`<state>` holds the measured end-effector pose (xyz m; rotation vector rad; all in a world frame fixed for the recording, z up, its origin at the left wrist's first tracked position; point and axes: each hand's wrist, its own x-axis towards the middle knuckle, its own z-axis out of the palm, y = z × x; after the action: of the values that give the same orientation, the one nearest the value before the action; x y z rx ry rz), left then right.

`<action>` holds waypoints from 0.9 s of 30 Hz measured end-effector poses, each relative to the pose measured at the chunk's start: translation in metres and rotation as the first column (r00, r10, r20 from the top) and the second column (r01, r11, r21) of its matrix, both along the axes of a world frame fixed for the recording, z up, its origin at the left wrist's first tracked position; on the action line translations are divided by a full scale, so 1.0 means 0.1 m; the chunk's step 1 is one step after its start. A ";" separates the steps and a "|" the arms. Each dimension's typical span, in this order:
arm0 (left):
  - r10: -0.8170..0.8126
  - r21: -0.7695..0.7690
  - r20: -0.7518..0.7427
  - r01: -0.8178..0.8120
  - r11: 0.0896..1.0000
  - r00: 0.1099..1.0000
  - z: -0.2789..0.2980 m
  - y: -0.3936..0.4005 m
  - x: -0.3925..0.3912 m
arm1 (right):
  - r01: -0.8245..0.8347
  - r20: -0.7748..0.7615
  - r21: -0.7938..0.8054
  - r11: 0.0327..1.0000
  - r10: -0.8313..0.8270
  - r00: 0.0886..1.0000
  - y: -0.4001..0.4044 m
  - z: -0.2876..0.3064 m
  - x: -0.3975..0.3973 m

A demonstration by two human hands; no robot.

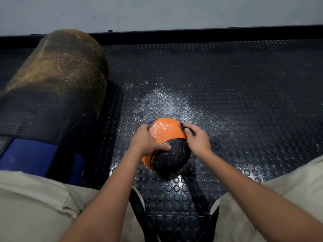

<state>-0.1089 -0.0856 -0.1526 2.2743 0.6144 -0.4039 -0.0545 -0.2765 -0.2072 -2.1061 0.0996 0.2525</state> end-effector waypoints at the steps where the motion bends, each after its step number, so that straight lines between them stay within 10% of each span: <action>1: -0.012 -0.002 -0.003 0.012 1.000 1.000 -0.01 0.00 0.00 | 0.052 -0.056 0.007 0.999 -0.052 0.997 -0.01 0.00 0.00; 9: -0.073 0.057 -0.085 0.078 0.995 0.994 0.00 0.03 0.05 | -0.199 0.124 -0.130 0.971 0.215 0.969 0.23 0.23 -0.02; 16: -0.093 -0.054 -0.064 0.090 0.995 0.994 -0.04 0.03 0.03 | 0.087 -0.010 -0.105 0.991 -0.089 0.996 0.03 0.04 0.03; 22: -0.020 -0.052 -0.053 0.017 0.998 0.998 -0.08 0.07 0.02 | -0.249 0.212 -0.163 0.955 0.280 0.936 0.18 0.16 -0.08; 27: -0.068 -0.054 -0.034 0.066 0.996 0.997 -0.04 0.01 0.02 | 0.095 0.000 -0.064 0.993 -0.095 0.995 -0.02 0.04 0.04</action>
<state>-0.1065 -0.0842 -0.1564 2.2459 0.5405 -0.4885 -0.0505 -0.2782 -0.2027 -2.1578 0.2122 0.1979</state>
